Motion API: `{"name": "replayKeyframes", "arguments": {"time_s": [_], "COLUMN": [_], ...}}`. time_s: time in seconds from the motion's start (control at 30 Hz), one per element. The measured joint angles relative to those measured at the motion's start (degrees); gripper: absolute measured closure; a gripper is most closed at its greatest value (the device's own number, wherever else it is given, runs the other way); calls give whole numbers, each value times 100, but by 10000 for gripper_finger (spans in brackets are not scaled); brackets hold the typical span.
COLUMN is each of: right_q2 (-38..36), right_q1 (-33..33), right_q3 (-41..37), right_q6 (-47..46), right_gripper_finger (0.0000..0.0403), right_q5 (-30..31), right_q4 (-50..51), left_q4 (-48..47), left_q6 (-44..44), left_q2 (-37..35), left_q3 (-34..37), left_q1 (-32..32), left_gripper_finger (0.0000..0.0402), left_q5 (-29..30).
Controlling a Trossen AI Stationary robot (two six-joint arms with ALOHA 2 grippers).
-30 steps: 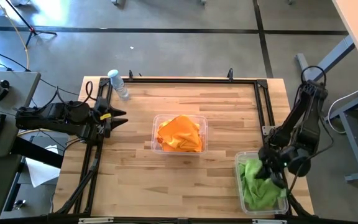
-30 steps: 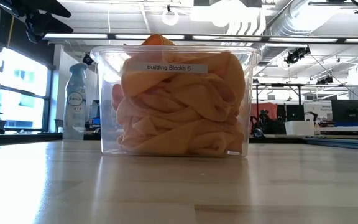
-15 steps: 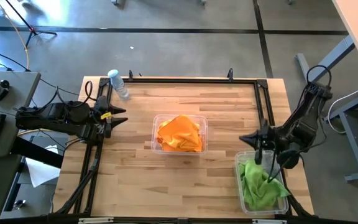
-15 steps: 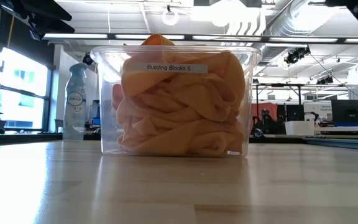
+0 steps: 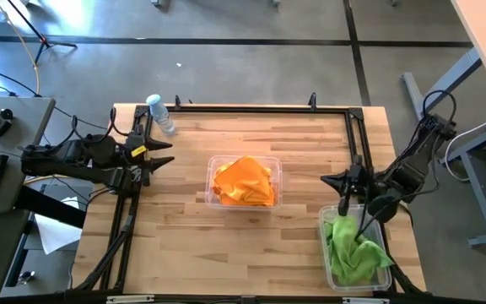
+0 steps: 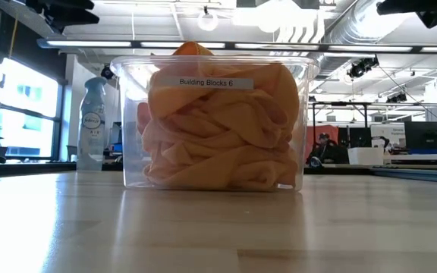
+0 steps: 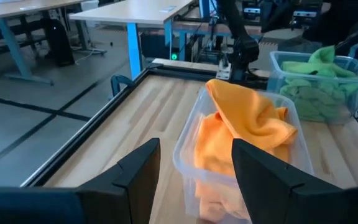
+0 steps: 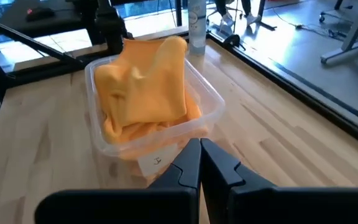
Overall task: Sort microfiber towel by color & place in baskets
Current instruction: Return to Home Position
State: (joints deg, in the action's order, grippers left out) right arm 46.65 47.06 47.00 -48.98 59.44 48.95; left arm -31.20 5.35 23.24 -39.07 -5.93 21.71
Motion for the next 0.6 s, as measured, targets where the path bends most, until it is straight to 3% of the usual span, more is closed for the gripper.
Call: {"name": "replayKeyframes", "arguments": {"time_s": [0.23, 0.6], "right_q2": [625, 1601], "right_q1": [-799, -2617], "right_q3": [-4, -4], "right_q6": [603, 3380], "right_gripper_finger": [403, 403], "right_q5": [-932, -2907], "right_q4": [-937, -3440], "left_q4": [-25, -52], "left_q6": [-106, -219], "left_q2": [0, 0], "left_q3": [0, 0], "left_q1": [1, 0], "left_gripper_finger": [213, 213], "left_q5": [-2, -2]}}
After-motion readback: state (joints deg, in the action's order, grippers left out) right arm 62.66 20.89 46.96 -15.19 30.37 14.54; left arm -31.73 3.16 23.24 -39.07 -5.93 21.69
